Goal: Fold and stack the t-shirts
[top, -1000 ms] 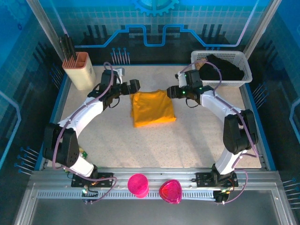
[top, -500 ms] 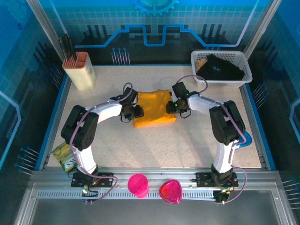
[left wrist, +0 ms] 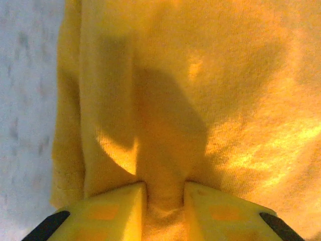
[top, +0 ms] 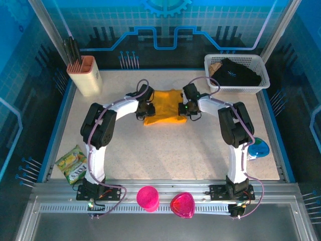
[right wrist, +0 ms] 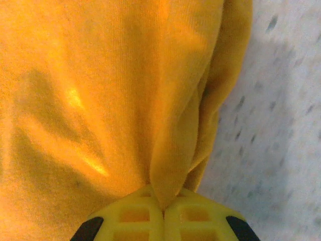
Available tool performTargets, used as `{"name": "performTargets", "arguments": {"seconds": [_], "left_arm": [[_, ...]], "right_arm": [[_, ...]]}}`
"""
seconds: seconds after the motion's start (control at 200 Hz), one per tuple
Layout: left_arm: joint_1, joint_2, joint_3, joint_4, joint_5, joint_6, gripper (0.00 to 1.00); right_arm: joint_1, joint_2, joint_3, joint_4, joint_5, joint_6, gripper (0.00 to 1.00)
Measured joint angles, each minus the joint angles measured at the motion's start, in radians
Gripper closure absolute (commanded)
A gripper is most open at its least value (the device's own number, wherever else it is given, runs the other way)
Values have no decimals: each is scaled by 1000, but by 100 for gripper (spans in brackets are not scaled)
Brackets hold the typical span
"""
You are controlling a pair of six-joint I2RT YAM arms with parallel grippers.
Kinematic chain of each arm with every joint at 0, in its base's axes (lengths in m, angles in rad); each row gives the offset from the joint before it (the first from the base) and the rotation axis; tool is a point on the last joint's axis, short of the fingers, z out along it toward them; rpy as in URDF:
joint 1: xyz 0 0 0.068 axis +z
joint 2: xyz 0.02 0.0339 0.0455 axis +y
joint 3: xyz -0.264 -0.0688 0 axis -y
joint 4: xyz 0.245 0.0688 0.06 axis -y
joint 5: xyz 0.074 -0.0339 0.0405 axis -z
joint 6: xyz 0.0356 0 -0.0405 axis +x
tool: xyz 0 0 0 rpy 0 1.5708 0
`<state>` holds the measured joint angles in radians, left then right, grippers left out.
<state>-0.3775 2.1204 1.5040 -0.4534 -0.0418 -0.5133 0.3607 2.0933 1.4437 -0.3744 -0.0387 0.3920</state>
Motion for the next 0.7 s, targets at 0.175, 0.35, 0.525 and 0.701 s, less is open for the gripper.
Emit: {"name": "performTargets", "arguments": {"seconds": [0.175,0.35,0.525,0.701], "left_arm": [[52,141,226,-50,2,50,73],[94,296,496,-134,1,108,73],[111,433,742,-227,1,162,73],[114,476,830,-276,0,187,70]], "right_arm": [[-55,140,204,-5,-32,-11,100],[-93,311,475,-47,-67,-22,100],[-106,410,649,-107,-74,-30,100],[-108,433,698,-142,-75,-30,89]]}}
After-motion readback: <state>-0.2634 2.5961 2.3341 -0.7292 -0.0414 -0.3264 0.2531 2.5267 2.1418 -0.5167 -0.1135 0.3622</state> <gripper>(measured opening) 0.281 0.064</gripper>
